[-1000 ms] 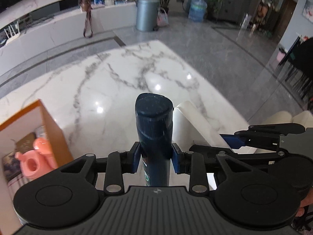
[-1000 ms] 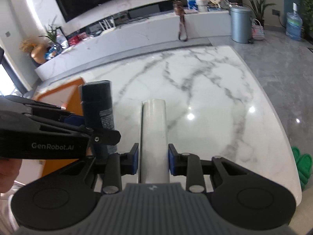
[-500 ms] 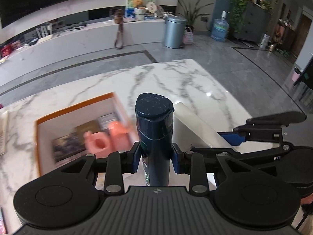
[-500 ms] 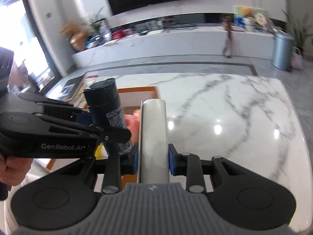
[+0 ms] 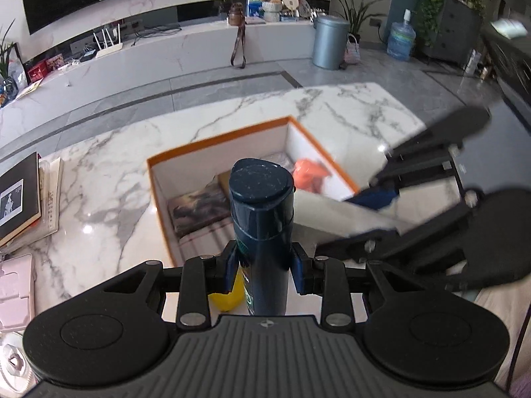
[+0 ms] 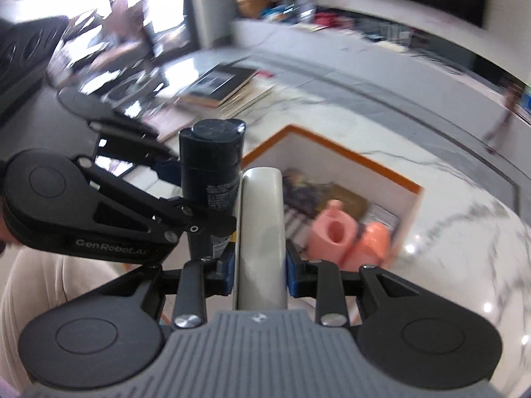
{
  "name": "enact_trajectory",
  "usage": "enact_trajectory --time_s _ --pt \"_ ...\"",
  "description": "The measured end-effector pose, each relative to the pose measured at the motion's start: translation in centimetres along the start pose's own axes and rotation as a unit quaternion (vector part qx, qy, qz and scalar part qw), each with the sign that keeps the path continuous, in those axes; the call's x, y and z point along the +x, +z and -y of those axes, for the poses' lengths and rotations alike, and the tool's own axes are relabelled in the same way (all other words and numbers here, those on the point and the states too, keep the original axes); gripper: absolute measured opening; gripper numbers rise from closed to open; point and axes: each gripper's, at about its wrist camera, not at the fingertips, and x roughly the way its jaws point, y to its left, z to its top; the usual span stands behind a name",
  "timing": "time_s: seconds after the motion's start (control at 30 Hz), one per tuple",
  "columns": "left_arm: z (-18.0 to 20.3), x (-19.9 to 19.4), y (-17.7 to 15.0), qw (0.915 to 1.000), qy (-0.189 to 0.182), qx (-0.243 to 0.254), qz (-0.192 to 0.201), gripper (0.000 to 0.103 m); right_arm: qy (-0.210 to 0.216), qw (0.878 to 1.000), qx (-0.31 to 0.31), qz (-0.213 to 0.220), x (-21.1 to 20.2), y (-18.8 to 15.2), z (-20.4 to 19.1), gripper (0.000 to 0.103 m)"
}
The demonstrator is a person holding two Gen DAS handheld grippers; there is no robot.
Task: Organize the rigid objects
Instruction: 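Carry the shampoo bottle and white cylinder over the orange box, then lower the white cylinder into the box and open the right tool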
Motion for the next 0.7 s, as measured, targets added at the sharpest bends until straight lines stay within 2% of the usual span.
enact_trajectory --time_s 0.13,0.23,0.3,0.47,0.7 --pt "-1.1 0.7 -1.0 0.9998 -0.003 0.015 -0.011 0.036 0.020 0.997 -0.060 -0.046 2.4 1.2 0.4 0.030" --pt "-1.5 0.8 -1.5 0.9992 0.000 0.038 -0.014 0.036 0.035 0.989 -0.111 -0.093 4.4 1.5 0.5 0.030" --pt "-1.6 1.3 -1.7 0.9983 0.002 0.055 -0.019 0.036 0.060 0.983 -0.126 -0.119 5.5 1.5 0.7 0.030" --pt "-2.1 2.6 -1.6 0.9958 0.001 0.087 -0.030 0.036 0.110 0.961 -0.183 -0.175 8.5 0.7 -0.1 0.030" --pt "-2.1 4.4 -1.4 0.9920 -0.003 0.118 -0.046 0.036 0.174 0.933 -0.226 -0.218 12.0 0.2 -1.3 0.030"
